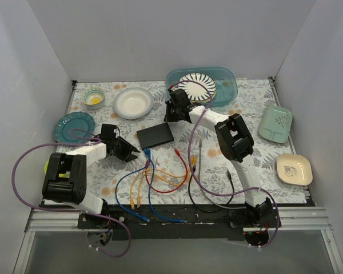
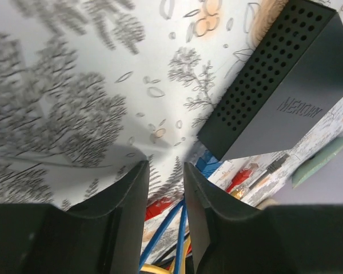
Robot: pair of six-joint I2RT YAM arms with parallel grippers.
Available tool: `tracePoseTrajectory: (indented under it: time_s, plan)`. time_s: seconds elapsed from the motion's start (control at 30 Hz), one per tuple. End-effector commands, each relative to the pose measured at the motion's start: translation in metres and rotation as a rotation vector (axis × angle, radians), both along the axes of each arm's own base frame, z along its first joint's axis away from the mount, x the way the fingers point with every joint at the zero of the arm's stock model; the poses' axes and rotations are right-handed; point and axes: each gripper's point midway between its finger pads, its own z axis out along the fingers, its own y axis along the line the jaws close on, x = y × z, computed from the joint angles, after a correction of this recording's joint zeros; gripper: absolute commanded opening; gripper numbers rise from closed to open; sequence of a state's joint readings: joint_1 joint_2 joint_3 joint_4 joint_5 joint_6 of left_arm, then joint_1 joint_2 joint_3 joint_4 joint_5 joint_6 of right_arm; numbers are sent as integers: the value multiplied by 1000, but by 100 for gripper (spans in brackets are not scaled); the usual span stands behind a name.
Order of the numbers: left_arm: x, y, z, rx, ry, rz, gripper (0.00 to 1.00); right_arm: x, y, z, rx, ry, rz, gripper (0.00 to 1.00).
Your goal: Pull the plug from the switch port
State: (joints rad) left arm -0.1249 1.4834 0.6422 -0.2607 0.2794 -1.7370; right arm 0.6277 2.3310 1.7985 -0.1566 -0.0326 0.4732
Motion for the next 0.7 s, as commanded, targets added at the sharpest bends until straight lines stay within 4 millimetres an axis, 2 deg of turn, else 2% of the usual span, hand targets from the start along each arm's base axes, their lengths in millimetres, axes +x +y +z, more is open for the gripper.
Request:
tracePoseTrajectory:
  time_s: [0.0, 0.03, 0.1, 0.13, 0.17, 0.2, 0.23, 0.27, 0.3, 0.33, 0.4, 0.43, 0.53, 0.6, 0.67]
  plan:
    - [-4, 3, -26, 36, 91, -64, 33, -10, 24, 3, 75, 12, 77, 1]
    - [-8, -4, -36, 8, 133, -99, 34, -18, 24, 5, 73, 22, 92, 1]
    - [-5, -11, -41, -22, 134, -174, 35, -43, 15, -14, 46, 92, 115, 1]
    - [0, -18, -38, -53, 121, -206, 36, -54, 16, -4, 52, 90, 130, 1]
    - [0, -20, -44, -62, 132, -228, 36, -75, 5, -24, 25, 137, 133, 1]
    - [4, -22, -43, -71, 117, -238, 36, -87, 1, -26, 19, 146, 137, 1]
    - [10, -24, -41, -77, 102, -245, 36, -92, -1, -11, 39, 125, 135, 1]
    - [12, -26, -39, -88, 96, -251, 36, -99, -5, -12, 47, 127, 125, 1]
    - [16, -28, -38, -96, 77, -256, 36, -117, -19, -27, 22, 166, 117, 1]
    - [18, -29, -36, -101, 69, -257, 37, -123, -24, -20, 28, 159, 112, 1]
    - [24, -33, -34, -113, 54, -270, 37, -138, -40, -29, 1, 180, 100, 1]
    - [25, -35, -33, -115, 50, -276, 37, -140, -43, -21, 2, 167, 97, 1]
    - [31, -38, -32, -128, 38, -272, 37, -146, -53, -19, -19, 162, 88, 1]
    - [38, -37, -29, -118, 21, -261, 38, -141, -59, -18, -42, 146, 63, 1]
    - [44, -36, -22, -106, -2, -241, 39, -127, -63, -5, -60, 97, 19, 2]
